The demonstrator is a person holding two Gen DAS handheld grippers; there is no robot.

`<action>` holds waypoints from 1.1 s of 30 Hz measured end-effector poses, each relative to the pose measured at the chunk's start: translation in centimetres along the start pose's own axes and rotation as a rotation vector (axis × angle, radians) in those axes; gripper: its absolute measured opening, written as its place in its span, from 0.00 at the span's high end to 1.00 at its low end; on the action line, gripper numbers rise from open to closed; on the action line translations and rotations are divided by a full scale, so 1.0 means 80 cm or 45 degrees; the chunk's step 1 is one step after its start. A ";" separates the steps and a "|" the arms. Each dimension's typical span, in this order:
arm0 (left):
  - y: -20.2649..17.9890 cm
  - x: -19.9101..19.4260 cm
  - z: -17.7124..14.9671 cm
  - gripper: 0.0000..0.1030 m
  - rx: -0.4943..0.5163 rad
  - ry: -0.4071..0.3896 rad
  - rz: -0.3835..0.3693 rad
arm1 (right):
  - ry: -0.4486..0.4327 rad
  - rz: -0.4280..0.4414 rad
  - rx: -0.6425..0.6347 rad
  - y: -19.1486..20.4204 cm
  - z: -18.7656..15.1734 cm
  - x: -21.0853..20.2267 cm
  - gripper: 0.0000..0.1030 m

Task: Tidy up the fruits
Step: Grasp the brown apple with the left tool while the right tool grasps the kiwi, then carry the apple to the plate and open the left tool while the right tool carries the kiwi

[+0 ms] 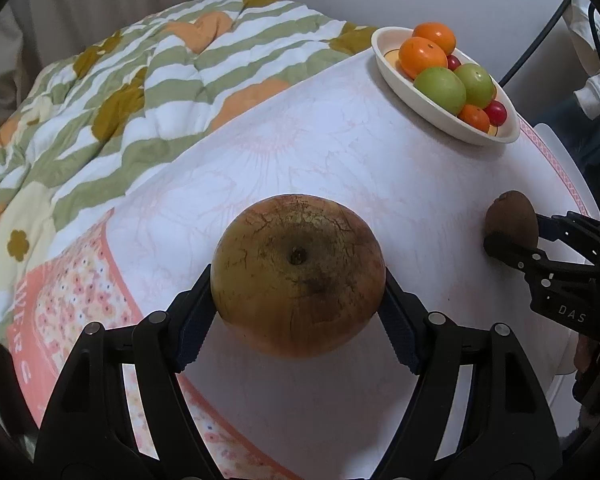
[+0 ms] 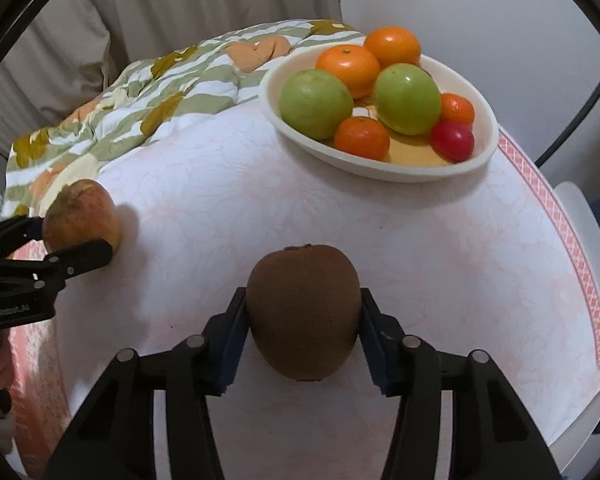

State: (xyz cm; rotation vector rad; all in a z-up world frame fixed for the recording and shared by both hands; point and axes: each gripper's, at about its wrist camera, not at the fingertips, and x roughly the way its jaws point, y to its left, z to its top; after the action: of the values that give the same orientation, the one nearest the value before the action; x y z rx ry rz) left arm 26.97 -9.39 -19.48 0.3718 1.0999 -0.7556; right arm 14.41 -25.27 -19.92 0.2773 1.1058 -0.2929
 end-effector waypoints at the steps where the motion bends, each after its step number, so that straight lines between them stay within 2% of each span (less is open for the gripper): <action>1: 0.000 -0.001 -0.001 0.20 -0.004 0.000 0.001 | -0.001 0.008 -0.002 -0.001 0.000 -0.001 0.54; 8: -0.004 -0.028 -0.013 0.20 -0.048 -0.028 0.007 | -0.020 0.050 0.002 0.001 0.000 -0.017 0.54; 17: -0.024 -0.084 -0.011 0.20 -0.088 -0.115 0.035 | -0.086 0.099 -0.031 -0.006 0.010 -0.073 0.54; 26: -0.070 -0.128 0.018 0.20 -0.182 -0.208 0.088 | -0.151 0.148 -0.097 -0.044 0.035 -0.122 0.54; 33: -0.123 -0.134 0.057 0.20 -0.289 -0.262 0.137 | -0.165 0.213 -0.201 -0.101 0.068 -0.139 0.54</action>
State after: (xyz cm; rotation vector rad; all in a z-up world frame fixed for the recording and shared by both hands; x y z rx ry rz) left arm 20.36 -15.21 -7.03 0.1552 0.9513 -0.5540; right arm 11.31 -33.68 -8.16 0.2059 0.9653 -0.0733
